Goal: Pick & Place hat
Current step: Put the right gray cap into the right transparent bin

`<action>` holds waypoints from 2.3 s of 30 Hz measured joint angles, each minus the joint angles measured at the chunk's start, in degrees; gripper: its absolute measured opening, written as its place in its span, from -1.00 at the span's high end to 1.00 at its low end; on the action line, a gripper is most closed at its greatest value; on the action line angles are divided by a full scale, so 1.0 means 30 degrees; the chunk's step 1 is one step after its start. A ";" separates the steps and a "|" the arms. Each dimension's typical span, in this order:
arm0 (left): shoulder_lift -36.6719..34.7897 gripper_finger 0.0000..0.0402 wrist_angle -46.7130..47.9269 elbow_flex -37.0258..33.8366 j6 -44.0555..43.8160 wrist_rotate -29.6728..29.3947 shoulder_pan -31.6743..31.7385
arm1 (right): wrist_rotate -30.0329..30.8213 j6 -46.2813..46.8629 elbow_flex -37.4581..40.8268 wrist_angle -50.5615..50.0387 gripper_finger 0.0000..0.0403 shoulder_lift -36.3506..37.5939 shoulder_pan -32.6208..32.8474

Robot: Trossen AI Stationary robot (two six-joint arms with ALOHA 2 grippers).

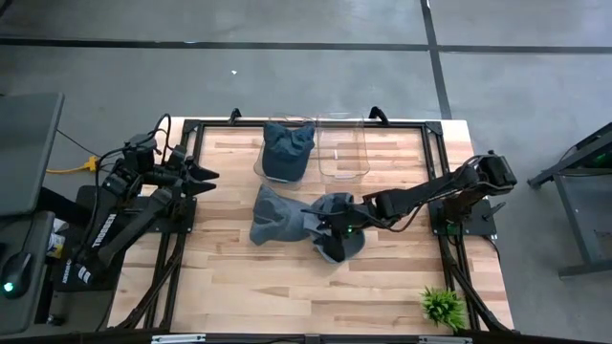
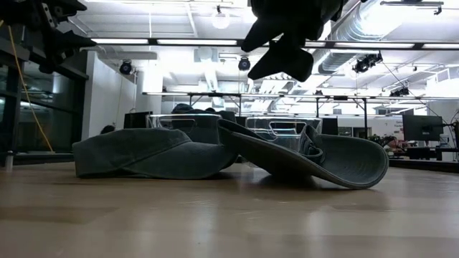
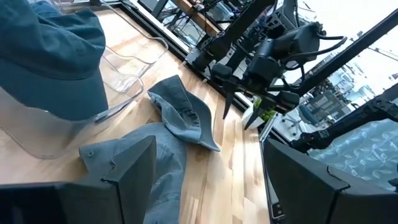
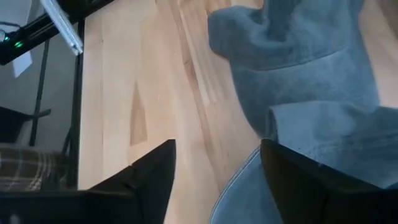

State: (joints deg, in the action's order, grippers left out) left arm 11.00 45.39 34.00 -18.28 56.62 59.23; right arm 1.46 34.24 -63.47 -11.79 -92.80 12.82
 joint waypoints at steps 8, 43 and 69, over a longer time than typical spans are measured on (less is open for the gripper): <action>0.0000 -0.36 0.0066 0.0000 0.0124 0.0437 0.0003 | 0.1331 0.0069 -0.0557 0.0083 -0.21 -0.0086 0.0038; -0.0007 -0.36 0.1912 0.0007 0.3148 0.1435 0.0003 | 0.6371 0.5606 -1.3576 -1.3711 -0.18 -0.9441 0.1851; 0.0000 -0.36 0.3082 0.0007 0.5020 0.0342 -0.0001 | 0.8049 0.4080 -1.1719 -1.3476 -0.18 -0.9762 0.1836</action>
State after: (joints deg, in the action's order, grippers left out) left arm 11.00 54.63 34.02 -3.22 57.65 59.23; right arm 25.61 46.48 -98.62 -52.22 -122.08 18.33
